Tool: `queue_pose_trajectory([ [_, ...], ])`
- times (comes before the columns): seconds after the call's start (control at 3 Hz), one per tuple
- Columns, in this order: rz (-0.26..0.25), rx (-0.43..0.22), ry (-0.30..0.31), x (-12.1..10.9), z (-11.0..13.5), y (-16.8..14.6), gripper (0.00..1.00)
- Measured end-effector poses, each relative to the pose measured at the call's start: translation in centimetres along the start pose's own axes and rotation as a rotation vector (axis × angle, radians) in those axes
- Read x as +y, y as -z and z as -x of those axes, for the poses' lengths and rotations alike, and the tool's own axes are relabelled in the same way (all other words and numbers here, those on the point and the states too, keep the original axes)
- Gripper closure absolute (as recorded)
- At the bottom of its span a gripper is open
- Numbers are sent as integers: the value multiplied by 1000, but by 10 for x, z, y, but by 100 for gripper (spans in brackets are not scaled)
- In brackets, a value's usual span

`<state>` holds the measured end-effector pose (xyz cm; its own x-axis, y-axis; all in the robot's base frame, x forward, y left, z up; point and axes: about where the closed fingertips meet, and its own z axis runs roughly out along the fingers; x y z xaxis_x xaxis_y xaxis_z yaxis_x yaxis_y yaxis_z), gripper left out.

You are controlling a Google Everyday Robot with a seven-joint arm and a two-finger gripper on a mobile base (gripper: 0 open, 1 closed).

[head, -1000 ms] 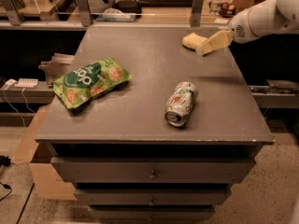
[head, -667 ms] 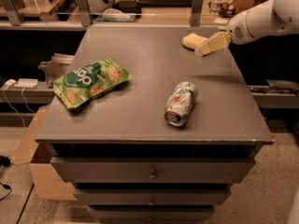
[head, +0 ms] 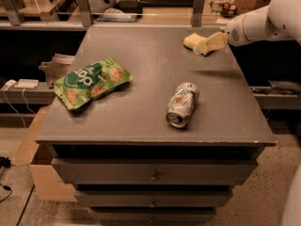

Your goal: Move sponge near 7up can

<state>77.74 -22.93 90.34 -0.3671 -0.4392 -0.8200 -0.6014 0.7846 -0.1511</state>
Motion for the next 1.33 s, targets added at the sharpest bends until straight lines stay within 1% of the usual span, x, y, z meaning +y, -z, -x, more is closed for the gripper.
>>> queue_pose_trajectory([
  [0.33, -11, -31, -28, -15, 0, -29, 0],
  [0.67, 2, -32, -50, -16, -4, -46, 0],
  [1.0, 27, -11, -65, -10, -10, -64, 0],
  [1.33, 47, 11, -80, -5, -18, -76, 19],
])
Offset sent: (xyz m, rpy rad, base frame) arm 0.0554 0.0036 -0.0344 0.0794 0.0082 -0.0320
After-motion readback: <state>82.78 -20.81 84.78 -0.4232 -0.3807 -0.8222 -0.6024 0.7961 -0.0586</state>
